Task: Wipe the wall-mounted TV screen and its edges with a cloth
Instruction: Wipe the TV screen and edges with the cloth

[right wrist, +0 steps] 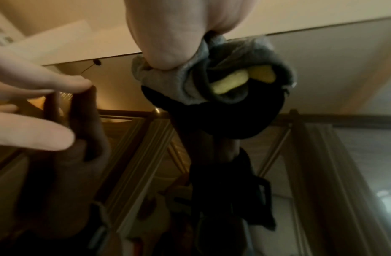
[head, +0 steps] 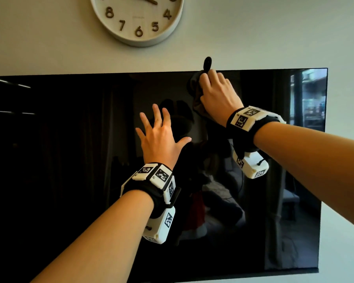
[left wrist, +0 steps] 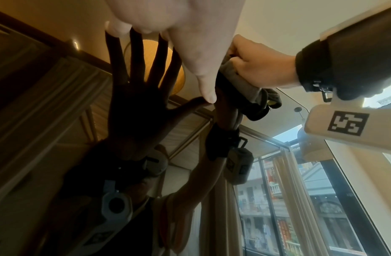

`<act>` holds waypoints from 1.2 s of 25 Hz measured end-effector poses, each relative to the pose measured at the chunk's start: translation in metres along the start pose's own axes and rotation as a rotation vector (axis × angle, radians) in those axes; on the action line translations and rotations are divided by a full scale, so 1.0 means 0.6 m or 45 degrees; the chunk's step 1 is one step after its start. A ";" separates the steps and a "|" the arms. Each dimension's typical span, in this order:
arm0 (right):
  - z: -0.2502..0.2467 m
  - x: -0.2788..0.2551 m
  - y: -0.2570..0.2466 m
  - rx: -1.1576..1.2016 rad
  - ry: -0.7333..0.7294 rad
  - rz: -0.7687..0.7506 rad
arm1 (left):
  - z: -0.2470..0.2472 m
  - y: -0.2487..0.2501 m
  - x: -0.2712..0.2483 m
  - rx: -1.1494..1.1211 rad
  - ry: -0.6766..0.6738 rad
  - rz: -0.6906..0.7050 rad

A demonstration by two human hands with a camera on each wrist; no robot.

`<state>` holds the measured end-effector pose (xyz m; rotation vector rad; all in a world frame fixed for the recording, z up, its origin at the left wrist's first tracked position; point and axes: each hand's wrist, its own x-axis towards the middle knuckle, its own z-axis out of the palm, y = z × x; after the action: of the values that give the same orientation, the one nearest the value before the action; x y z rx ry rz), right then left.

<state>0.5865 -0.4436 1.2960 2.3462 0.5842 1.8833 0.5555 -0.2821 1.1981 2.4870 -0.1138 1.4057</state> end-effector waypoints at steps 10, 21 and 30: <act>-0.004 -0.022 0.063 0.019 0.107 0.333 | 0.009 0.000 0.000 0.049 0.026 -0.019; 0.001 -0.082 0.124 0.028 0.077 0.135 | 0.033 0.137 -0.027 -0.050 0.011 0.171; -0.021 -0.093 0.212 0.109 0.159 0.453 | 0.077 0.214 -0.021 -0.062 -0.037 0.132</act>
<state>0.5959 -0.5824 1.2845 2.5393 0.2720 2.2029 0.5610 -0.4188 1.1913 2.4942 -0.2831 1.3890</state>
